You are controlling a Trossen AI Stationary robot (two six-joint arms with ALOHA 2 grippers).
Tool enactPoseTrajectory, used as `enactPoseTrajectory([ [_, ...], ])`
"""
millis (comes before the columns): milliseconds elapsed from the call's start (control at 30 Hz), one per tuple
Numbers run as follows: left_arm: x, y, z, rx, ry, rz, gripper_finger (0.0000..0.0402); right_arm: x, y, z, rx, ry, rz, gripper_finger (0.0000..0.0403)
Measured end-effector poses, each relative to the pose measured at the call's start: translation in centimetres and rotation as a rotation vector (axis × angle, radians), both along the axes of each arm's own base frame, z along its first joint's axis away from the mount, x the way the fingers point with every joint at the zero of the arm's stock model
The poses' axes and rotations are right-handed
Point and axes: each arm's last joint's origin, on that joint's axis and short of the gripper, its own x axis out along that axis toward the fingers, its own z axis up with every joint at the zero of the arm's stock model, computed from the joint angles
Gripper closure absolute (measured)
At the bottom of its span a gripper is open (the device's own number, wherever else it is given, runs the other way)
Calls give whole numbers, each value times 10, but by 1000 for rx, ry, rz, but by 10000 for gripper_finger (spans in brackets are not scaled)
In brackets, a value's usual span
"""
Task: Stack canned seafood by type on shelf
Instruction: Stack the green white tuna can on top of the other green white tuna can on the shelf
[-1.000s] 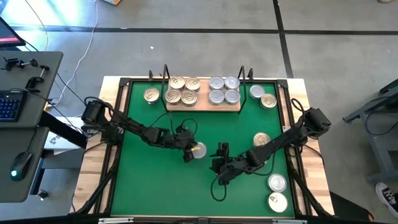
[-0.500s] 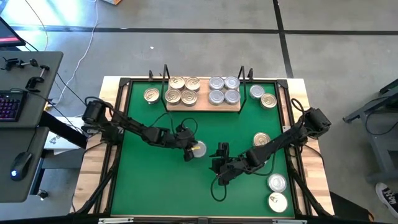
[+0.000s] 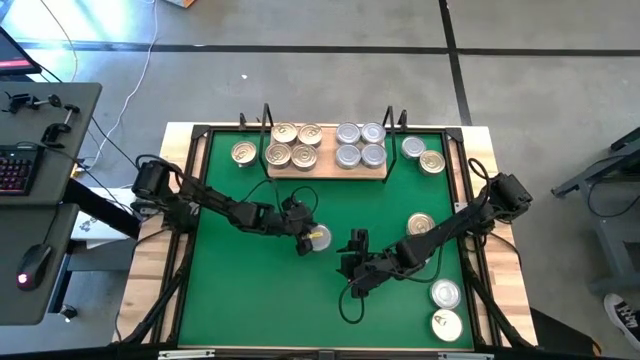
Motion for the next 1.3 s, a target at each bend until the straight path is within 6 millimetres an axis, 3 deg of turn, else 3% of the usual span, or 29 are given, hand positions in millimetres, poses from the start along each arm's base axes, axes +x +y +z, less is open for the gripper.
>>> enactPoseTrajectory([
  [400, 3, 3, -12, -135, 38, -57, 402, 1, 1, 0, 19, -3, 14, 170],
  [633, 2, -26, -13, -250, 24, -188, 402, 1, 2, 1, 35, -4, 26, 170],
  [767, -2, -38, -7, -223, -2, -204, 402, 1, 2, 1, 35, -4, 26, 170],
  [1033, -6, -42, 11, -136, -64, -188, 401, 1, 2, 1, 33, -5, 28, 170],
  [1300, -5, -40, -2, -67, -13, -169, 401, 1, 2, 1, 34, -4, 26, 170],
])
